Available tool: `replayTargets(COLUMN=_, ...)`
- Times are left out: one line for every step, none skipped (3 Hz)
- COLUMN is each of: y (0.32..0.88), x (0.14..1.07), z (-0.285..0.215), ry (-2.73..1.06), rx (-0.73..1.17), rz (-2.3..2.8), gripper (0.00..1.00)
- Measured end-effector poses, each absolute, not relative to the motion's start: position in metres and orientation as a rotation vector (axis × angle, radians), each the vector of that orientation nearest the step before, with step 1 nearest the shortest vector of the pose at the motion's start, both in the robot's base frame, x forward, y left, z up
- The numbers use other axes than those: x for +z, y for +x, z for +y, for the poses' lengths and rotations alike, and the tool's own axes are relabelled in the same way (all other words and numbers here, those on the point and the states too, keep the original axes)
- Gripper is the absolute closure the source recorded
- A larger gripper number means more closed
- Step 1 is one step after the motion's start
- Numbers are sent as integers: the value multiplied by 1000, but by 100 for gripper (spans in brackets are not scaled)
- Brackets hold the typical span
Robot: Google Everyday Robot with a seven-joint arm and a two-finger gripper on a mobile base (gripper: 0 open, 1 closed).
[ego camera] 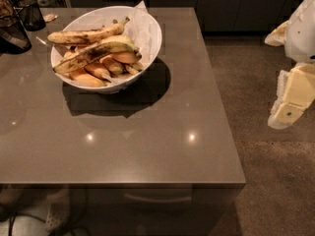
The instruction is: Pick banana from white bowl
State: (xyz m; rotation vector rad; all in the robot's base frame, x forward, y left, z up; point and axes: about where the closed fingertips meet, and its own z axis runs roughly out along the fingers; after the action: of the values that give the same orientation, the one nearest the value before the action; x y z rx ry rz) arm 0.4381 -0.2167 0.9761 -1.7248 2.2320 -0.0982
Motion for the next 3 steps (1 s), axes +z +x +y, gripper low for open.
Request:
replayTargets(y=438, x=976, z=-217, ry=-1725, rx=-98, rz=2232, gripper=0)
replayTargets(y=448, x=986, z=-208, ry=-1688, rx=-105, rz=2233, gripper=0)
replayTargets(y=482, x=996, z=-188, ry=-1635, rx=-66, rz=2298, gripper=0)
